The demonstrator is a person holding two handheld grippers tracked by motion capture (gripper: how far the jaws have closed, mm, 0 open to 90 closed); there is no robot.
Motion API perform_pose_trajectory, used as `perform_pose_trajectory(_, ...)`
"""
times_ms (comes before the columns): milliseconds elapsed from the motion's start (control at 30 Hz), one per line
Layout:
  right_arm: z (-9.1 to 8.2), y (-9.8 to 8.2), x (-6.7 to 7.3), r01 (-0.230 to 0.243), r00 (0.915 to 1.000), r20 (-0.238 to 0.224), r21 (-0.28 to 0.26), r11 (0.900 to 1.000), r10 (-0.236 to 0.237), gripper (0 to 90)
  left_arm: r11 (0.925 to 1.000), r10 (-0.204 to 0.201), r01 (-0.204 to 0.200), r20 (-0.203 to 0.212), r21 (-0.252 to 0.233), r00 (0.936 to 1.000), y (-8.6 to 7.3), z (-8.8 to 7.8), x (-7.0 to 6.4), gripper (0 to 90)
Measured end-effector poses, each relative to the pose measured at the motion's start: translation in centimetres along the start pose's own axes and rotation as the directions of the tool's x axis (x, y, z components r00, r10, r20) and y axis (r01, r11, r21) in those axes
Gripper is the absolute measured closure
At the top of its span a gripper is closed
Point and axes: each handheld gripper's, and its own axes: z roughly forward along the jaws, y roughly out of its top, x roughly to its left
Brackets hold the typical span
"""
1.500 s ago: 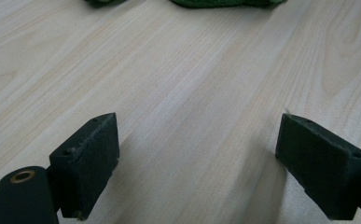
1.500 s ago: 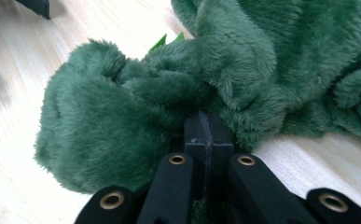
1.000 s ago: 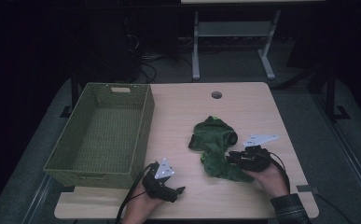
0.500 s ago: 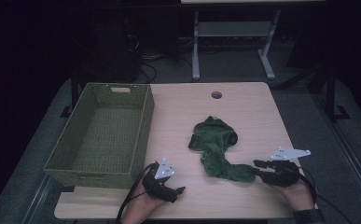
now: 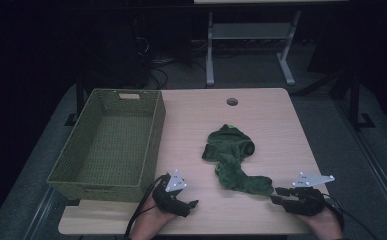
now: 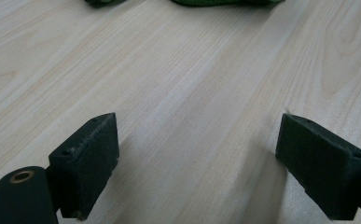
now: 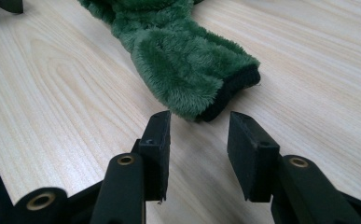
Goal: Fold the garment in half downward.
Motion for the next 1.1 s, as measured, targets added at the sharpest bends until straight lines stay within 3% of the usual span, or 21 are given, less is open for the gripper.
perform_pose_trajectory(333,0.8,0.3,-0.3,-0.02,0.9997,-0.016,0.0,1.0,0.02,60.6,1.0,0.001,-0.001,0.001,0.001,1.0,0.0,0.0,0.0,12.4)
perform_pose_trajectory(600,1.1,0.6,-0.6,-0.019,0.9997,-0.012,-0.001,1.0,0.019,82.5,1.0,0.001,-0.001,0.001,0.001,1.0,0.0,0.0,0.0,12.4)
perform_pose_trajectory(933,-1.6,0.2,-1.5,0.003,0.998,0.062,-0.032,0.999,-0.001,83.3,1.0,0.0,0.0,0.001,0.0,1.0,0.0,0.0,0.0,12.4)
perform_pose_trajectory(1100,-2.9,0.3,-1.7,0.014,0.9979,0.064,-0.068,0.998,-0.01,83.3,1.0,0.0,0.0,0.002,0.0,1.0,0.0,0.0,0.0,12.4)
